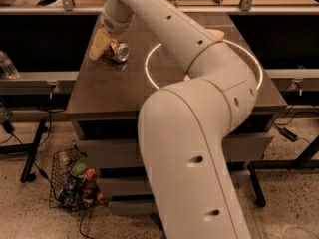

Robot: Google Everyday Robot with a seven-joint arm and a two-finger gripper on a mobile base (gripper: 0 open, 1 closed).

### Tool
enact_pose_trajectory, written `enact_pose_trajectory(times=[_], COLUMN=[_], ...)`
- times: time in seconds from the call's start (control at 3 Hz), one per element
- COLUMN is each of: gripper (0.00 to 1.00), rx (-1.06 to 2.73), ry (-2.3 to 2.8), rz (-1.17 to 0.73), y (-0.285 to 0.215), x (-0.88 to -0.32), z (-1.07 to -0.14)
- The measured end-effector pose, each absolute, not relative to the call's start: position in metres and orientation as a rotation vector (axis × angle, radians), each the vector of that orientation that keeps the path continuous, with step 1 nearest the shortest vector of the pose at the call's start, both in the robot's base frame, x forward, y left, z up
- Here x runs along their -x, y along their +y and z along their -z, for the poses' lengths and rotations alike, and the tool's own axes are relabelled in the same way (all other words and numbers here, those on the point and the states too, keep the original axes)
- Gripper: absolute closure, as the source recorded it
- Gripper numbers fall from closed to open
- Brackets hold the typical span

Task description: Place orange can upright

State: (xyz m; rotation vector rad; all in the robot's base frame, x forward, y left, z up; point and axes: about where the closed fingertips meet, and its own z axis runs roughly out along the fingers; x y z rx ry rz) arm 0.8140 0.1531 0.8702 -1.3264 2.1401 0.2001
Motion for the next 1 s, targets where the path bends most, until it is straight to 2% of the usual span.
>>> enact_pose_trajectory(times=[0.67,1.0], gripper=[0.02,0.26], rx=[1.299,1.291], ry=[2.23,2.262], rz=[-0.163,-0.149], y=[0.174,0.178], x=[-0.827,-0.829], z=[-0.848,-0.843])
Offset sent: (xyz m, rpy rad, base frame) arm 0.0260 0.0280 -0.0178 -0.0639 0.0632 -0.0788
